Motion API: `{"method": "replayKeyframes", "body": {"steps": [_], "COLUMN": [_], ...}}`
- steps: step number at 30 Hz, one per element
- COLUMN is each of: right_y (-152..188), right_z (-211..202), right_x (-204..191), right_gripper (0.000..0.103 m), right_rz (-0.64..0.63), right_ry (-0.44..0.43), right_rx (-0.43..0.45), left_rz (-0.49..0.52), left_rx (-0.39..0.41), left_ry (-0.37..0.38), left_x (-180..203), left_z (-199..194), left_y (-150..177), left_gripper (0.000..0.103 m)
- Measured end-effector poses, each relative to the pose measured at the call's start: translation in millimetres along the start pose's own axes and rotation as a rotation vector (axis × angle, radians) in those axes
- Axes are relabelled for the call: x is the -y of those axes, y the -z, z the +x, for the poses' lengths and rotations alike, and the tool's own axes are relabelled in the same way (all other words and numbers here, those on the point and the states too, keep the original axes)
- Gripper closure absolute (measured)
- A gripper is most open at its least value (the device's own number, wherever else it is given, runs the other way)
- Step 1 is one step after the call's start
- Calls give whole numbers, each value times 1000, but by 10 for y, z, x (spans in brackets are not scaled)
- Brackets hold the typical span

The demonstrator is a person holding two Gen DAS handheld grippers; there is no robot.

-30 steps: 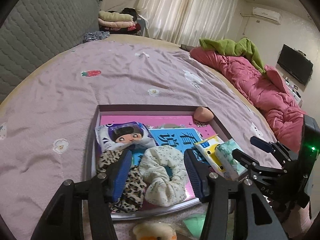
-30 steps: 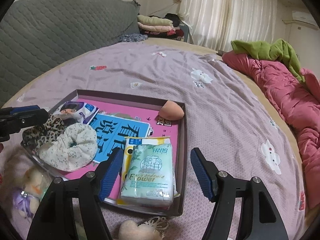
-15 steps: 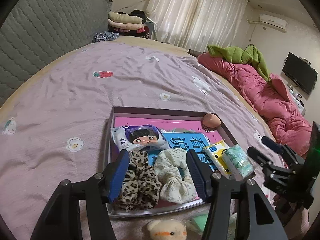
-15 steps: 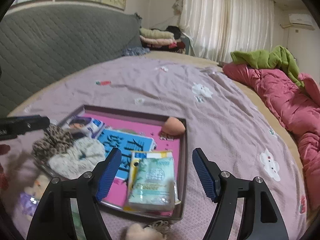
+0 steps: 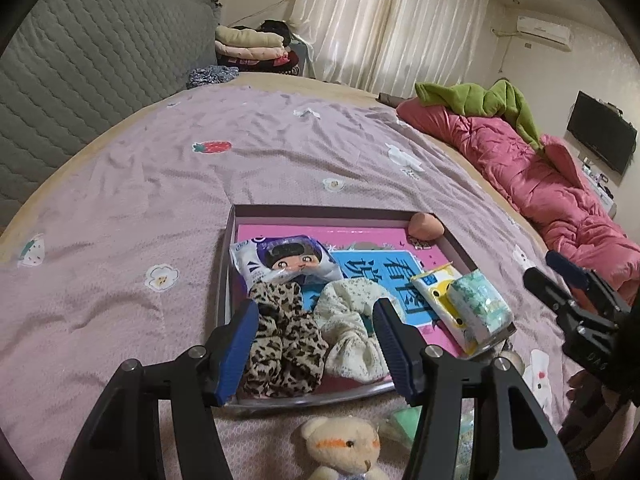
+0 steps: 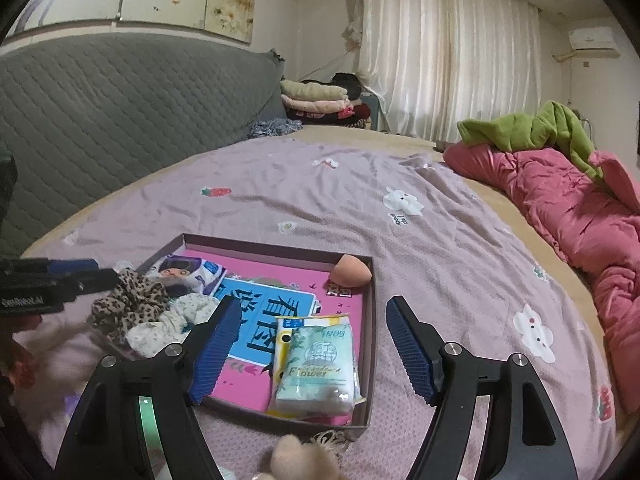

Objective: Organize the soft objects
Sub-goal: 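Move both tools back from the box toward the teddy bears on the bed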

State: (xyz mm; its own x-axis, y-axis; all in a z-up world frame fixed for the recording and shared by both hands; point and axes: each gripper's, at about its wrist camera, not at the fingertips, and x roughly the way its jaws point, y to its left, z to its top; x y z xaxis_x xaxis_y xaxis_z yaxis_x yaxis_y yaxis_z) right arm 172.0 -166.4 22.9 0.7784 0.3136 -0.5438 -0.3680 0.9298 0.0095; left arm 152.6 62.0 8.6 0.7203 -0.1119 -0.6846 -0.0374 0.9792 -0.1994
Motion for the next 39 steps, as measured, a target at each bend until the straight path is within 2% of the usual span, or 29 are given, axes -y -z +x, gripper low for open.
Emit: {"method": "replayKeyframes", "body": {"steps": [8,16,19,24,39], "right_y": [48,194,238,364,648], "right_z": [-208,-321,-379,-472,-726], "right_x": [3,104,83,74,-77], "right_gripper": [27,27,27,27,27], "right_rz": [45,140,108,146,135], "right_ry": [-7,-1,42,27,8], "right_rx": [12,-27,-41,-68,-126], "left_rz": [13,3,10,15,45], "left_rx": [-18,-52,-71,-93,-130], "left_ry": [-11,-18,-16,-31,-35], "left_x": [24,42,63,63,143], "left_z": [-98,-202,-225,-306,-558], "left_y": [132,303,375,516,828], "left_gripper": [44,44,44,44,44]}}
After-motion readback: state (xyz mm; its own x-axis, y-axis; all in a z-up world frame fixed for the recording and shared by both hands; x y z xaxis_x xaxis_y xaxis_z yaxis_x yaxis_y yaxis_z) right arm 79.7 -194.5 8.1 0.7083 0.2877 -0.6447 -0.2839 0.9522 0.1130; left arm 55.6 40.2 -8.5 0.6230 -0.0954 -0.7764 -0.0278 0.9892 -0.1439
